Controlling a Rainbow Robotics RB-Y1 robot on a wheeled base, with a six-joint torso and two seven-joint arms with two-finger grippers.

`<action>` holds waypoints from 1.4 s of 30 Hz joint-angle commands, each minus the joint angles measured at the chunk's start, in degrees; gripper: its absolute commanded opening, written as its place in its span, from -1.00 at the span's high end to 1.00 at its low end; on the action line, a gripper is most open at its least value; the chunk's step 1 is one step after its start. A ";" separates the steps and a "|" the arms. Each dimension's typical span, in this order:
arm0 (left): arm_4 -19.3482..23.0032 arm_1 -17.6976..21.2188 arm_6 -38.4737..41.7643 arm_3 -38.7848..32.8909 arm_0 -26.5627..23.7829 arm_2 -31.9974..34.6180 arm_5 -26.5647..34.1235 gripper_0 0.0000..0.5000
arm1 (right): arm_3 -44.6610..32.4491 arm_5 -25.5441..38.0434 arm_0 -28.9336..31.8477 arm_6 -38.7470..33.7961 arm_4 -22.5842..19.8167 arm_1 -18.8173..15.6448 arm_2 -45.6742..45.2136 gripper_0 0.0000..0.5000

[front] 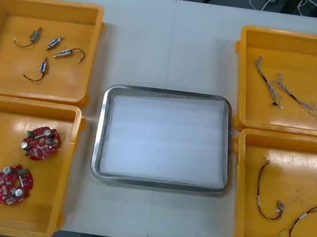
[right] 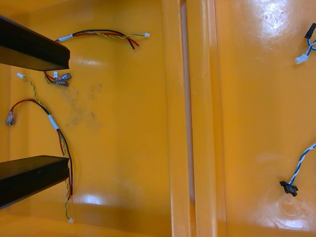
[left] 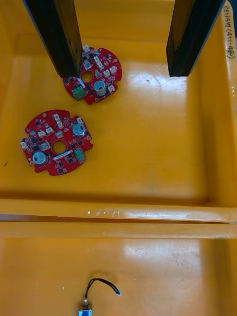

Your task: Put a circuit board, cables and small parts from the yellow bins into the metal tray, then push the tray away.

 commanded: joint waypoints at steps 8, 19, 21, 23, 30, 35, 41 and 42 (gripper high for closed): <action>0.38 2.23 -3.44 -1.26 1.20 1.65 0.43 -1.00 | -0.73 0.34 0.52 -0.14 0.42 0.52 -1.74 -1.00; 0.38 2.23 -3.44 -1.26 1.20 1.65 0.43 -1.00 | -0.73 0.34 0.52 -0.14 0.42 0.52 -1.74 -1.00; 0.38 2.23 -3.44 -1.26 1.20 1.65 0.43 -1.00 | -0.73 0.34 0.52 -0.14 0.42 0.52 -1.74 -1.00; 0.38 2.23 -3.44 -1.26 1.20 1.65 0.43 -1.00 | -0.73 0.34 0.52 -0.14 0.42 0.52 -1.74 -1.00; 0.38 2.23 -3.44 -1.26 1.20 1.65 0.43 -1.00 | -0.73 0.34 0.52 -0.14 0.42 0.52 -1.74 -1.00; 0.38 2.23 -3.44 -1.26 1.20 1.65 0.43 -1.00 | -0.73 0.34 0.52 -0.14 0.42 0.52 -1.74 -1.00; 0.38 2.23 -3.44 -1.26 1.20 1.65 0.43 -1.00 | -0.73 0.34 0.52 -0.14 0.42 0.52 -1.74 -1.00; 0.38 2.23 -3.44 -1.26 1.20 1.65 0.43 -1.00 | -0.73 0.34 0.52 -0.14 0.42 0.52 -1.74 -1.00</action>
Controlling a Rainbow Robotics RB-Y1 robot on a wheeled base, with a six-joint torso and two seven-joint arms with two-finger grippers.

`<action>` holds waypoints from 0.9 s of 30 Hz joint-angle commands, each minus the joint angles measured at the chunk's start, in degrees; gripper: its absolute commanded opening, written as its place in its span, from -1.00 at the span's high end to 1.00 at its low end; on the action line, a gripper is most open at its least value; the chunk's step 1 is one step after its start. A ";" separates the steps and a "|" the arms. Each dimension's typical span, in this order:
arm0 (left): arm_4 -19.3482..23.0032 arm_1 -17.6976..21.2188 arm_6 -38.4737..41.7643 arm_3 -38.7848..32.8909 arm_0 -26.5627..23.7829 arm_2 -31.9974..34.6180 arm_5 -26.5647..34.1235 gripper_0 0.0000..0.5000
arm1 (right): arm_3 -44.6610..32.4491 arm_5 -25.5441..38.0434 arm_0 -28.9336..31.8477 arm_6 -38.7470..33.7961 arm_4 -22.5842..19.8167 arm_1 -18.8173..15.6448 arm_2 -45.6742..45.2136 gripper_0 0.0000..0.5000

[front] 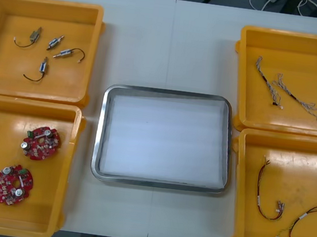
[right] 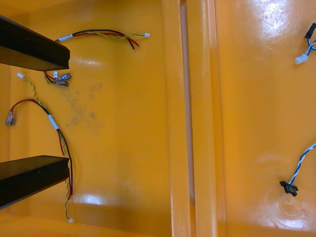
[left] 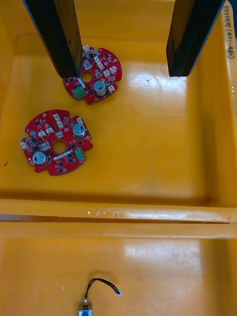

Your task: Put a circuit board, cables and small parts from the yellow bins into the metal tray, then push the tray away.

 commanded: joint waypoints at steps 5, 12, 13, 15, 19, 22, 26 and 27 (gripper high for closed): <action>0.38 2.23 -3.44 -1.26 1.20 1.65 0.43 -1.00 | -0.73 0.34 0.52 -0.14 0.42 0.52 -1.74 -1.00; 0.38 2.23 -3.44 -1.26 1.20 1.65 0.43 -1.00 | -0.73 0.34 0.52 -0.14 0.42 0.52 -1.74 -1.00; 0.38 2.23 -3.44 -1.26 1.20 1.65 0.43 -1.00 | -0.73 0.34 0.52 -0.14 0.42 0.52 -1.74 -1.00; 0.38 2.23 -3.44 -1.26 1.20 1.65 0.43 -1.00 | -0.73 0.34 0.52 -0.14 0.42 0.52 -1.74 -1.00; 0.38 2.23 -3.44 -1.26 1.20 1.65 0.43 -1.00 | -0.73 0.34 0.52 -0.14 0.42 0.52 -1.74 -1.00; 0.38 2.23 -3.44 -1.26 1.20 1.65 0.43 -1.00 | -0.73 0.34 0.52 -0.14 0.42 0.52 -1.74 -1.00; 0.38 2.23 -3.44 -1.26 1.20 1.65 0.43 -1.00 | -0.73 0.34 0.52 -0.14 0.42 0.52 -1.74 -1.00; 0.38 2.23 -3.44 -1.26 1.20 1.65 0.43 -1.00 | -0.73 0.34 0.52 -0.14 0.42 0.52 -1.74 -1.00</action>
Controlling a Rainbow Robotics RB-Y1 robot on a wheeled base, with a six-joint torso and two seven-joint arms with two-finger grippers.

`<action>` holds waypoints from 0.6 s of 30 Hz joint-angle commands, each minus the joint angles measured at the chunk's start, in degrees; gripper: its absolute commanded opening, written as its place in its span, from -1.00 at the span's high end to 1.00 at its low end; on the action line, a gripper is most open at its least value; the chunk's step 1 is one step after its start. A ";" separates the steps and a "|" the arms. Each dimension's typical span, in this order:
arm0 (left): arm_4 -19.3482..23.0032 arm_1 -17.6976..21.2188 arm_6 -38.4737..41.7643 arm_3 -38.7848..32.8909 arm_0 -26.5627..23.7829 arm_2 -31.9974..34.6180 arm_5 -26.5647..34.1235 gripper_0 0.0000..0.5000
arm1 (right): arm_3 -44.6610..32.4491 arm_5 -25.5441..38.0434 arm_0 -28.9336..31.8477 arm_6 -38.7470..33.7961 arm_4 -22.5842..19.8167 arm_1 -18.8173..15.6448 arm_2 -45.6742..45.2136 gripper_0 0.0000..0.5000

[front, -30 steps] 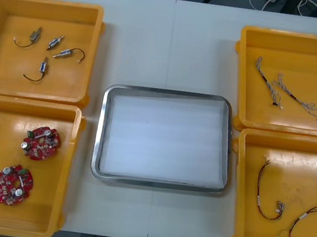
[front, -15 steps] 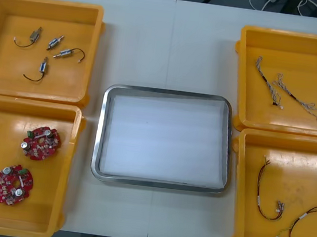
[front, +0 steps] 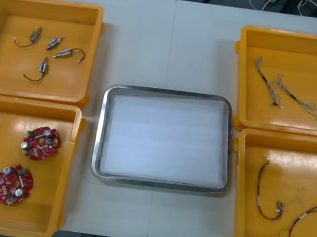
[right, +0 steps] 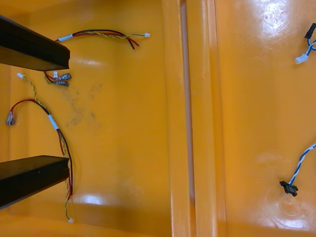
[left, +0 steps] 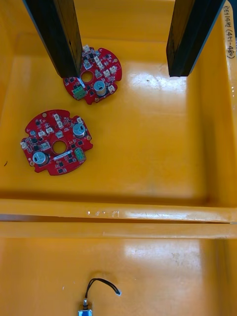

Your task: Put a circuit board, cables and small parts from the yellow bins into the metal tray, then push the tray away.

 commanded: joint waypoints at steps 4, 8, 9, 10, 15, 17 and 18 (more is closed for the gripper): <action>0.38 2.23 -3.44 -1.26 1.20 1.65 0.43 -1.00 | -0.73 0.34 0.52 -0.14 0.42 0.52 -1.74 -1.00; 0.38 2.23 -3.44 -1.26 1.20 1.65 0.43 -1.00 | -0.73 0.34 0.52 -0.14 0.42 0.52 -1.74 -1.00; 0.38 2.23 -3.44 -1.26 1.20 1.65 0.43 -1.00 | -0.73 0.34 0.52 -0.14 0.42 0.52 -1.74 -1.00; 0.38 2.23 -3.44 -1.26 1.20 1.65 0.43 -1.00 | -0.73 0.34 0.52 -0.14 0.42 0.52 -1.74 -1.00; 0.38 2.23 -3.44 -1.26 1.20 1.65 0.43 -1.00 | -0.73 0.34 0.52 -0.14 0.42 0.52 -1.74 -1.00; 0.38 2.23 -3.44 -1.26 1.20 1.65 0.43 -1.00 | -0.73 0.34 0.52 -0.14 0.42 0.52 -1.74 -1.00; 0.38 2.23 -3.44 -1.26 1.20 1.65 0.43 -1.00 | -0.73 0.34 0.52 -0.14 0.42 0.52 -1.74 -1.00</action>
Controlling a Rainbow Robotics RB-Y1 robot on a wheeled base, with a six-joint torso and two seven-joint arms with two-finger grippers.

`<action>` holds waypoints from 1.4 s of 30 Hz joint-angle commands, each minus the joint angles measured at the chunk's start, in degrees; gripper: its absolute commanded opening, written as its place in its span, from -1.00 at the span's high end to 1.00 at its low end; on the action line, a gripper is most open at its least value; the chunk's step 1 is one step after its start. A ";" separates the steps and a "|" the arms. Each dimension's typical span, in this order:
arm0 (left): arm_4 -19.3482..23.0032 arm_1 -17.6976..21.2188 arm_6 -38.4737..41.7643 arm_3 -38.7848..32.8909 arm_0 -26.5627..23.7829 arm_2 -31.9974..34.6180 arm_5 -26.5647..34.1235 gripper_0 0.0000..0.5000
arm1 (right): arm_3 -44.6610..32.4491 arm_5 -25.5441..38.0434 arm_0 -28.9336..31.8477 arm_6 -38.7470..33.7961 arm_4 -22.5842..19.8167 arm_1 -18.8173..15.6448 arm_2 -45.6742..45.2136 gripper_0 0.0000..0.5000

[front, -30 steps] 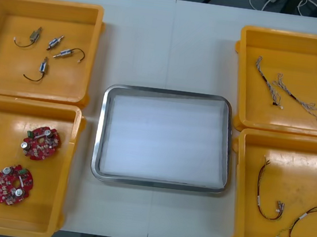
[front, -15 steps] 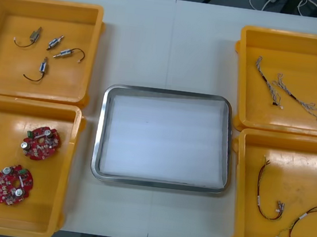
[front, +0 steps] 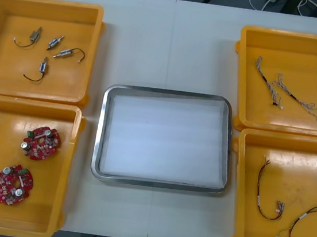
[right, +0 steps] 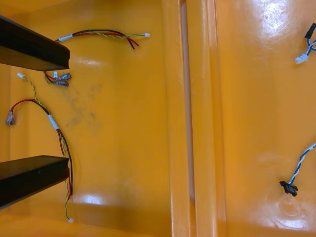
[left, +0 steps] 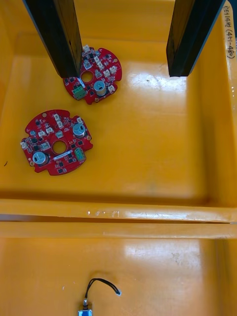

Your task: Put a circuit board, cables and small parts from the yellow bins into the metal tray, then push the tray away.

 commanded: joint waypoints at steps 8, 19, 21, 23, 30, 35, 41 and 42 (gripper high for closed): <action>0.38 2.23 -3.44 -1.26 1.20 1.65 0.43 -1.00 | -0.73 0.34 0.52 -0.14 0.42 0.52 -1.74 -1.00; 0.38 2.23 -3.44 -1.26 1.20 1.65 0.43 -1.00 | -0.73 0.34 0.52 -0.14 0.42 0.52 -1.74 -1.00; 0.38 2.23 -3.44 -1.26 1.20 1.65 0.43 -1.00 | -0.73 0.34 0.52 -0.14 0.42 0.52 -1.74 -1.00; 0.38 2.23 -3.44 -1.26 1.20 1.65 0.43 -1.00 | -0.73 0.34 0.52 -0.14 0.42 0.52 -1.74 -1.00; 0.38 2.23 -3.44 -1.26 1.20 1.65 0.43 -1.00 | -0.73 0.34 0.52 -0.14 0.42 0.52 -1.74 -1.00; -0.06 1.96 -3.44 -0.73 1.20 1.74 0.25 -1.00 | -0.73 0.34 0.52 -0.14 0.42 0.52 -1.74 -1.00; -1.73 2.05 -3.53 -0.64 1.20 0.77 -0.01 -1.00 | -0.46 0.51 0.61 -1.37 1.92 0.34 -2.09 -1.00; -2.08 1.96 -3.53 -0.64 1.20 0.51 -0.01 -1.00 | -0.46 0.69 0.52 -2.07 2.62 0.25 -2.26 -1.00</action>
